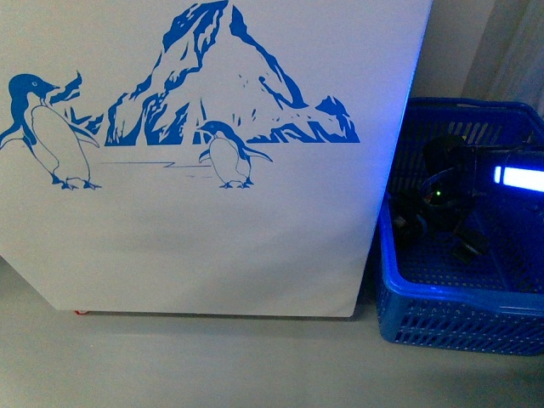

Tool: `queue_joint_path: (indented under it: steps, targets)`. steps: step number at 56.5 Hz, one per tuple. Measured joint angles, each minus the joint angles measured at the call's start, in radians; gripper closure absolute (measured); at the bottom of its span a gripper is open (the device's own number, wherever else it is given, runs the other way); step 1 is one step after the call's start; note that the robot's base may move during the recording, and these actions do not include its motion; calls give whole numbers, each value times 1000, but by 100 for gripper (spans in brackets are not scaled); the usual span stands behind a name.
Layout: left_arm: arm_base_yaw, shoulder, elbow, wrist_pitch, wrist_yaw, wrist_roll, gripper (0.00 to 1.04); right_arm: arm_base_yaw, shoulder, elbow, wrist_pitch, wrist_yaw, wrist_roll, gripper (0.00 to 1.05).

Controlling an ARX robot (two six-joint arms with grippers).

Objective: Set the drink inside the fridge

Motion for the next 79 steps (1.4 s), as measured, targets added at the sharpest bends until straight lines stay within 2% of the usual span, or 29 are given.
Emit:
queue_joint_path:
  steps: [7,21,48,79]
  targets:
    - [0,0,0,0,0,0,8,9,0,0,7,39,-47,8]
    - [0,0,0,0,0,0,8,16,0,0,21,21,-108,8]
    - [0,0,0,0,0,0,8,25,2,3,16,15,-82,8]
    - [0,0,0,0,0,0,8,33,13,3,-6,-47,-48,8]
